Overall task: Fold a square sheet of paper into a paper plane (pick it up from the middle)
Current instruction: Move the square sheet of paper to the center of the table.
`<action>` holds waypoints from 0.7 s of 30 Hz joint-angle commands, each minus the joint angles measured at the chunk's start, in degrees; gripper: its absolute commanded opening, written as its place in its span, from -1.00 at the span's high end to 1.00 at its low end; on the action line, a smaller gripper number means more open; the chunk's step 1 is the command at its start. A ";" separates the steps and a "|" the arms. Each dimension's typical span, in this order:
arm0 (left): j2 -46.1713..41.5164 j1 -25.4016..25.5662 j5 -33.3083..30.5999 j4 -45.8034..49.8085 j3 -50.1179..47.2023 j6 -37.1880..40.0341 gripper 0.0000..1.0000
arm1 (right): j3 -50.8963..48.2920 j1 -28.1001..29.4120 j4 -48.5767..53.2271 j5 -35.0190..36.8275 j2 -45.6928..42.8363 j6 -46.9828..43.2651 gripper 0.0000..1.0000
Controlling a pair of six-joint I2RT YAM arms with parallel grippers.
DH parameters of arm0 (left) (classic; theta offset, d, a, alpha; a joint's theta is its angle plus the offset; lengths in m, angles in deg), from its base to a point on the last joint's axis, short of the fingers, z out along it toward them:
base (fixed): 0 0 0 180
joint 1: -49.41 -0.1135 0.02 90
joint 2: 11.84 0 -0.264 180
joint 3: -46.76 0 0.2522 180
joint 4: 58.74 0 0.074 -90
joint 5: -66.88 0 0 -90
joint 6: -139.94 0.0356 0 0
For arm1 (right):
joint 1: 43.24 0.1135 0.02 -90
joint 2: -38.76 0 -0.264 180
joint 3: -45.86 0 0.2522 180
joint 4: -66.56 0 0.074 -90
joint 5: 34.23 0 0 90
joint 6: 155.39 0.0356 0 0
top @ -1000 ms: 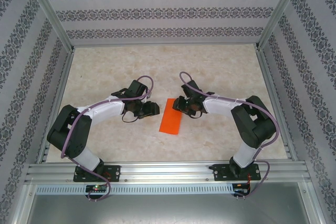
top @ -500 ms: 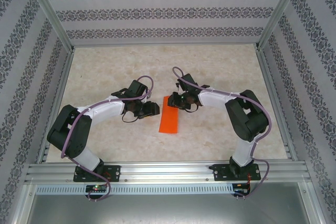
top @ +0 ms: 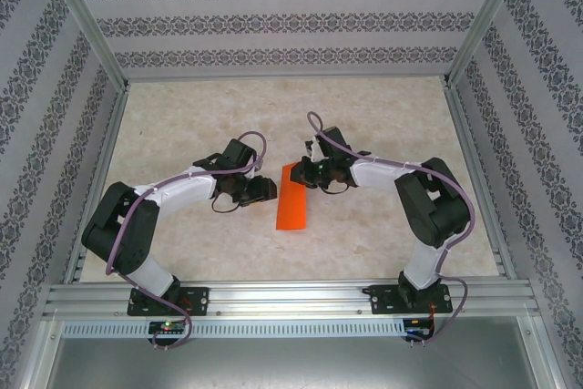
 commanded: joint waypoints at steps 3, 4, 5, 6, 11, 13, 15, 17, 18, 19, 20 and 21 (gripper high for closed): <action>-1.33 -0.09 -0.91 -0.10 0.39 -0.04 -0.03 | -3.04 -0.86 -13.05 -6.12 -3.60 6.09 0.72; -1.66 -0.04 -0.98 -0.01 0.48 -0.07 -0.03 | -3.21 -0.95 -13.66 -6.52 -3.20 6.58 0.71; -1.99 -0.08 -1.08 0.00 0.59 -0.17 -0.03 | -2.86 -0.82 -12.83 -6.39 -2.98 6.31 0.71; -2.58 -0.04 -1.38 -0.07 0.49 -0.34 -0.03 | -2.49 -0.71 -12.58 -6.47 -1.98 6.06 0.71; -5.06 -0.09 -2.78 1.02 0.66 -0.18 -0.04 | -2.23 -0.42 -14.80 -7.64 2.13 6.85 0.70; -5.92 -0.04 -3.18 1.28 0.37 -0.17 -0.05 | -2.22 -0.81 -15.40 -8.53 2.73 7.21 0.73; -6.35 -0.08 -3.33 1.47 0.19 -0.15 -0.05 | -2.34 -1.37 -14.57 -7.81 1.84 7.03 0.71; -6.29 -0.08 -3.12 1.04 -0.27 -0.25 -0.06 | -1.23 -1.65 -11.79 -7.92 1.54 5.21 0.68; -6.27 -0.09 -2.95 0.61 -0.51 -0.50 -0.06 | -0.60 -1.65 -10.25 -8.01 2.00 4.38 0.65; -6.06 -0.07 -2.73 0.29 -0.61 -0.63 -0.07 | -0.31 -1.66 -8.30 -7.32 2.45 3.28 0.59; -5.73 -0.08 -2.46 -0.01 -0.77 -0.76 -0.07 | -0.06 -1.65 -6.51 -6.29 2.74 2.34 0.52; -5.45 -0.06 -2.02 -0.34 -0.74 -0.83 -0.07 | 0.31 -1.74 -4.21 -5.12 3.02 1.17 0.41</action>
